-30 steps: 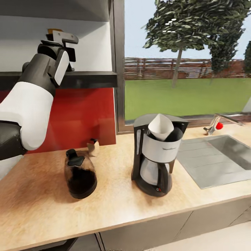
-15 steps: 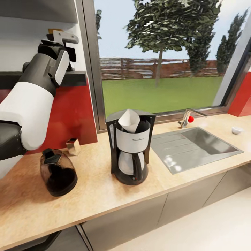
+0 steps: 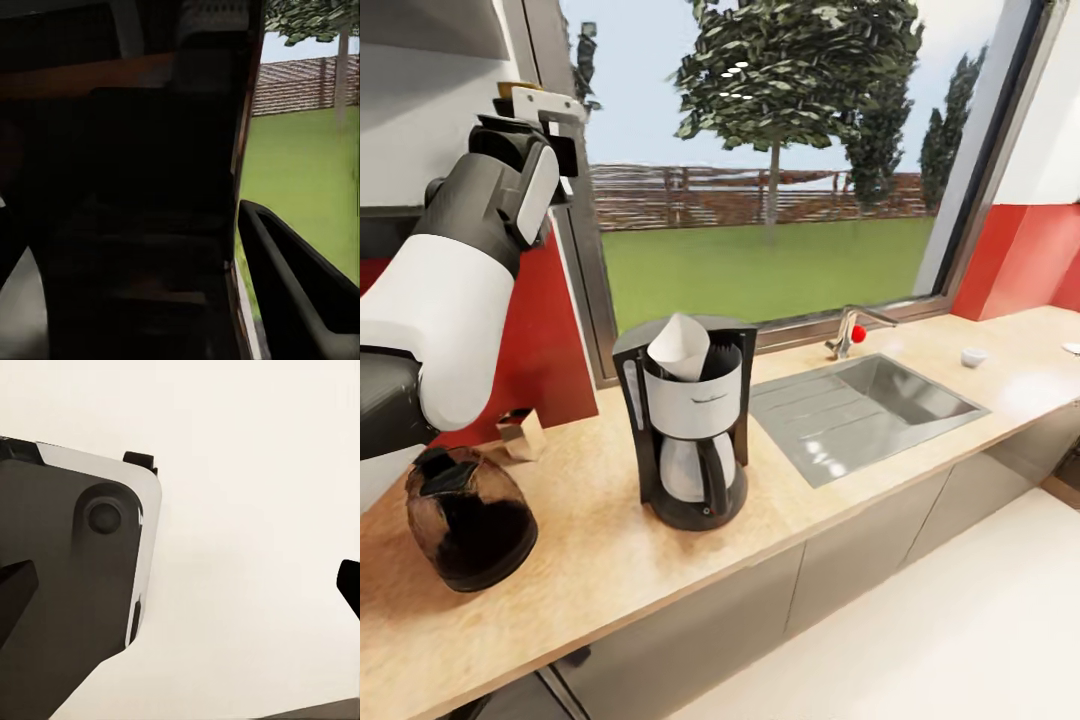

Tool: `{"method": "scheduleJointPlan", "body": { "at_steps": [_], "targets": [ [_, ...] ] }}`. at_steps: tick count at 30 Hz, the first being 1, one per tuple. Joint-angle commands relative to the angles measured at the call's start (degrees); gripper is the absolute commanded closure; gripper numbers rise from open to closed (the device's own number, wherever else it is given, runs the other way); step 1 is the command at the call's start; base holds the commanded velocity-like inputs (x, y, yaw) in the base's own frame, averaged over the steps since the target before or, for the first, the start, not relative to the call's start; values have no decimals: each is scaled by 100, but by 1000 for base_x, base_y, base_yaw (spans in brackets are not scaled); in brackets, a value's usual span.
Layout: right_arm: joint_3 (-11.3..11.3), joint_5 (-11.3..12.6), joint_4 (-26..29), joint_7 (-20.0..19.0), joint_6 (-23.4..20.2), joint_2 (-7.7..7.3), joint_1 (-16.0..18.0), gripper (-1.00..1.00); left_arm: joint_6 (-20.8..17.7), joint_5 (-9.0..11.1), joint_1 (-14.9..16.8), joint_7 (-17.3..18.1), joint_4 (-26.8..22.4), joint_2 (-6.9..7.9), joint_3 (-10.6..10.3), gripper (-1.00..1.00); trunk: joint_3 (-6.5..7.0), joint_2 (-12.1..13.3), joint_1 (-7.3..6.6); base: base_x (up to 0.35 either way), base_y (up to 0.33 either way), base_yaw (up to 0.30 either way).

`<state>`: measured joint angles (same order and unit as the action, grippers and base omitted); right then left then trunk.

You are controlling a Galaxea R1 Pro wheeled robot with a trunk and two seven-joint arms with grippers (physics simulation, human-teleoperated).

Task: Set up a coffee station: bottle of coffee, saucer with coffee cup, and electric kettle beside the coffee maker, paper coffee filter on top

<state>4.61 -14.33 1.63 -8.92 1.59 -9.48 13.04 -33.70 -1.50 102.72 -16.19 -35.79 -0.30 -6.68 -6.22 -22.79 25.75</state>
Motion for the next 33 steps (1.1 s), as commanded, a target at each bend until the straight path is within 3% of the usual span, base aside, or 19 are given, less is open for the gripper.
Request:
{"method": "scheduleJointPlan", "body": {
  "at_steps": [1, 12, 19, 24, 25, 27, 33],
  "targets": [
    [49, -52, -5, -18, 17, -1, 6, -100, -41, -35, 8, -7, -7, 3, -18, 100, -12, -13, 3, 0, 0, -263],
    [49, -52, -5, -20, 17, 5, 6, -100, -40, -26, 3, -7, -7, -101, -14, 100, -12, -13, 3, 0, 0, -263],
    [49, -52, 4, -13, 17, 7, 6, -100, -40, -23, -22, -6, -4, -392, -11, 100, -12, -13, 3, 0, 0, -183],
    [49, -52, 12, -13, 24, 7, 6, -100, -40, -25, -449, 1, -185, -476, -27, 100, -12, -13, 3, 0, 0, -15],
    [49, -52, 13, -13, 25, 7, 6, -100, -41, -26, -953, 10, -780, -489, -28, 100, -12, -13, 3, 0, 0, -1],
    [49, -52, 13, -13, 29, 7, 6, -100, -49, -32, -1269, 16, -1184, -489, -33, 100, -12, -13, 3, 0, 0, 0],
    [55, -46, 13, -13, 34, 15, 6, -100, -60, -39, -1519, 15, -1511, -489, -35, 100, -12, -13, 3, 0, 0, 0]
  ]
}}
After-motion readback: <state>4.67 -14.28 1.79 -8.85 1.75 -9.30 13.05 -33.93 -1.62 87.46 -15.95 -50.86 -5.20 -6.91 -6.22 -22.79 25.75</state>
